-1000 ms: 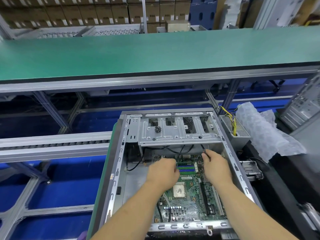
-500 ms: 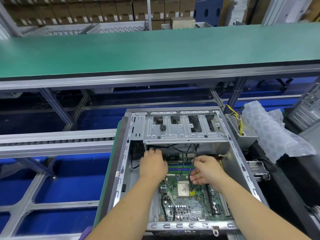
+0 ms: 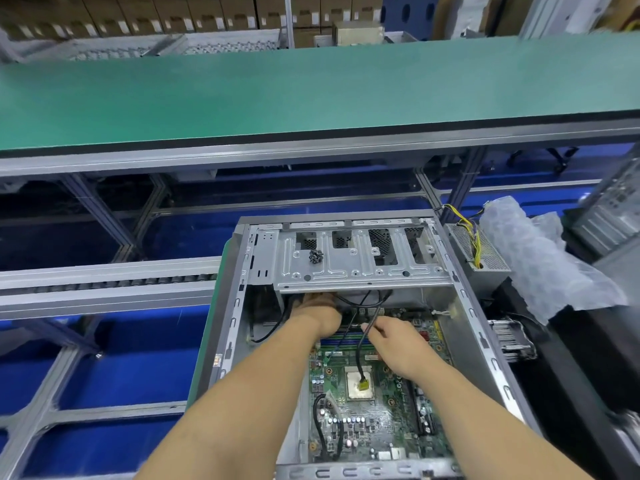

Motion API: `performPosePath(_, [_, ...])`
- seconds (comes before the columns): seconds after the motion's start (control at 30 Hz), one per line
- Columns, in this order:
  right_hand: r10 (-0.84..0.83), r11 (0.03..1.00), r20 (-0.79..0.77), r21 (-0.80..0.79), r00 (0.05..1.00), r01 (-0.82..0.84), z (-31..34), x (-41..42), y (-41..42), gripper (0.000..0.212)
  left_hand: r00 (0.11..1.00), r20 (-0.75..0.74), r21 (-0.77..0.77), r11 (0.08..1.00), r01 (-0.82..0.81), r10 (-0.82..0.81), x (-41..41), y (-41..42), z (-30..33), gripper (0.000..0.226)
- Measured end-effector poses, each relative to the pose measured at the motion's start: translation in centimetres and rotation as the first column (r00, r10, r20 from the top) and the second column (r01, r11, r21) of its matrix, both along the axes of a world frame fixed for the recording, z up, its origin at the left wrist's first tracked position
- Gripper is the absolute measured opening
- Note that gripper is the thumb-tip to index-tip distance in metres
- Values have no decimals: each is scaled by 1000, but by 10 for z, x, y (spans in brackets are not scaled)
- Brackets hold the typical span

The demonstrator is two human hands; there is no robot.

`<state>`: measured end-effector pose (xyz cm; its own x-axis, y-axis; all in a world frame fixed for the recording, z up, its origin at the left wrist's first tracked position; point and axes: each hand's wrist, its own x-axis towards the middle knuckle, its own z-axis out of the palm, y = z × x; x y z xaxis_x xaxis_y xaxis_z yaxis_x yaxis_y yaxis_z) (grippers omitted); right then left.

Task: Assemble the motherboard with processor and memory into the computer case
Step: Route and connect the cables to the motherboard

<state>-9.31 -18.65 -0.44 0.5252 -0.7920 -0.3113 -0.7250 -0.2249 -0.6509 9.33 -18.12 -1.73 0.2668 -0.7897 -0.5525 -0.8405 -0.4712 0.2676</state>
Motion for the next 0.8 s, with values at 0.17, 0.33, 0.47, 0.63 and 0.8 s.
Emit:
performPosePath(0.17, [29,999,-31,-44,999,-30,-7,0,-3,31,999,-42,-45,999,-26,24,4,-2,-6,41])
performPosePath(0.33, [11,1000,-32,-29,999,-12,-10,-1,-5,35,1000,7,-55,998,10,-10,-5,-5,-6,34])
performPosePath(0.47, [-44,999,-31,-21,999,43,-11,-2,-7,32,989,146,-245,969,34,2,-2,10,2,32])
performPosePath(0.63, [-200,970,32,-134,979,203,-4,-2,-11,34,986,-61,-283,950,135,-158,-4,40,32,19])
performPosePath(0.8, [-312,940,116,-109,943,324,2,2,-15,72,964,-142,-373,914,159,-225,-23,62,56,28])
